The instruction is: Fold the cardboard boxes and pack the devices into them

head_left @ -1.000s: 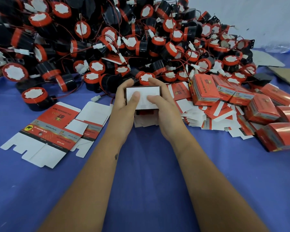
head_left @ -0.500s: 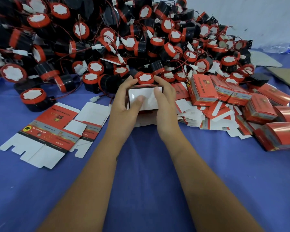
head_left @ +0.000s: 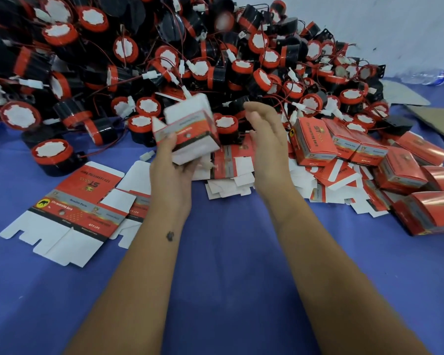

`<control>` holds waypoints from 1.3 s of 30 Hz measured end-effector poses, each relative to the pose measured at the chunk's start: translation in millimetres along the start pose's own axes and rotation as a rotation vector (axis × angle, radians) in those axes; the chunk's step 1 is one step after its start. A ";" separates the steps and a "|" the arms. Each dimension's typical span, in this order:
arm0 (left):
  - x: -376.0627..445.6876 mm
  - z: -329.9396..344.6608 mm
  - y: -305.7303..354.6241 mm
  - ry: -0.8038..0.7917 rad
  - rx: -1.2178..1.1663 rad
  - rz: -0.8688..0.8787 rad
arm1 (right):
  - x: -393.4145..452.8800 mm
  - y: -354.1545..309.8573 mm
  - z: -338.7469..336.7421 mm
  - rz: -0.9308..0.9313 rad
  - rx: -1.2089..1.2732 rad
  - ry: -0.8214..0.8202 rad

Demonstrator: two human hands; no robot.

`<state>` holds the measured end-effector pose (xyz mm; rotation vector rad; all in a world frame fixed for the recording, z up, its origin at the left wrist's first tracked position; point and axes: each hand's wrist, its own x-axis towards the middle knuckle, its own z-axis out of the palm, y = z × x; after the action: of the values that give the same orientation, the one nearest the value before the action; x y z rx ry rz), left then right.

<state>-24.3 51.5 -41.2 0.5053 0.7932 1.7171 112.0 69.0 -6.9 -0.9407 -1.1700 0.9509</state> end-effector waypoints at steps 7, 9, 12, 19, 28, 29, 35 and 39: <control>2.9 -1.8 2.4 0.158 0.002 0.058 | 37.5 17.4 -1.2 0.204 -0.421 -0.098; 3.4 -0.9 1.5 0.154 0.064 0.069 | 41.9 22.0 3.3 0.203 -0.476 -0.177; 4.8 -0.8 -0.9 0.166 0.116 0.066 | 45.7 25.8 10.5 0.187 -0.563 -0.184; 8.7 -1.1 -5.2 0.160 0.101 0.057 | 29.4 23.1 8.2 0.120 -0.907 -0.317; 3.4 -1.5 -7.5 0.078 0.285 0.104 | -8.6 -1.5 6.8 -0.262 -0.262 0.280; 1.0 -0.4 -7.4 0.015 0.315 0.099 | -12.7 -2.8 7.2 -0.325 -0.245 0.307; -11.4 -3.7 -16.0 -0.178 0.729 0.232 | -29.5 10.6 0.1 -0.774 -0.612 0.318; -10.7 -5.8 -17.6 -0.205 0.793 0.268 | -33.7 20.1 -2.6 -0.755 -0.767 0.138</control>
<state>-13.5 42.5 -57.3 1.3509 1.2917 1.5010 108.0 43.3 -36.4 -0.9985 -1.6300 -0.1977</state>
